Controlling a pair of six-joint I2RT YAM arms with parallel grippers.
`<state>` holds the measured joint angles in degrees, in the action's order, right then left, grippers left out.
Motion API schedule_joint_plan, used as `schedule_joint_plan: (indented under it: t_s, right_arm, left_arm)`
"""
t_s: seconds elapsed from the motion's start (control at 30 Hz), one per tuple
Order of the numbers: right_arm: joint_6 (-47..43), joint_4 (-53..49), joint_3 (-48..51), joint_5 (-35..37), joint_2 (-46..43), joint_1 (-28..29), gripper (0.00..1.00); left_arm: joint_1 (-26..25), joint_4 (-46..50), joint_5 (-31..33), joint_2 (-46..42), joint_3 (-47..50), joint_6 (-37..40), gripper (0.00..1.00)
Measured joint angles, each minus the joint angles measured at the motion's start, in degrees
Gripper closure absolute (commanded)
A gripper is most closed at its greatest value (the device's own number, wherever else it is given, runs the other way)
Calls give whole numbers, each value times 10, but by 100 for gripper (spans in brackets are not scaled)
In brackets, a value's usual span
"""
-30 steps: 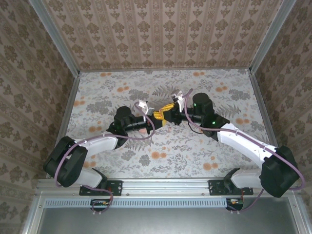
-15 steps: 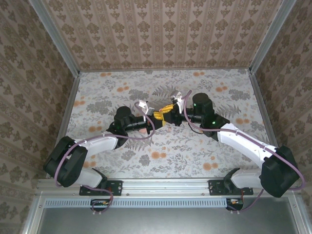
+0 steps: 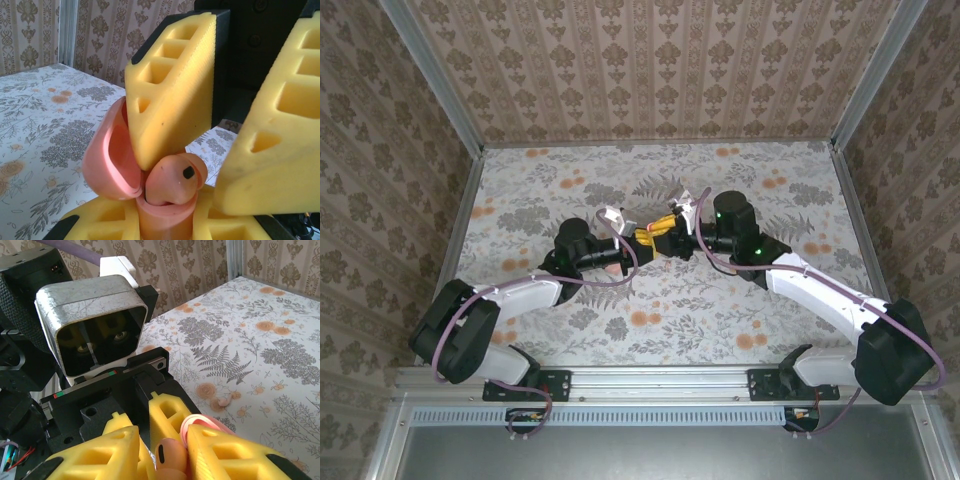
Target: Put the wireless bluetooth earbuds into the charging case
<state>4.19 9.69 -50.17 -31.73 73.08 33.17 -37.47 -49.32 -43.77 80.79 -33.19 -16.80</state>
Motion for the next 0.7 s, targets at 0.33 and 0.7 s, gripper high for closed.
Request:
schedule_joint_plan:
  t_s: [0.33, 0.7]
  right_arm:
    - [0, -17, 0, 17, -12, 0, 61]
    - [11, -26, 0, 31, -30, 0, 50]
  left_arm:
    - [0, -2, 0, 0, 0, 0, 81]
    - [0, -2, 0, 0, 0, 14, 81]
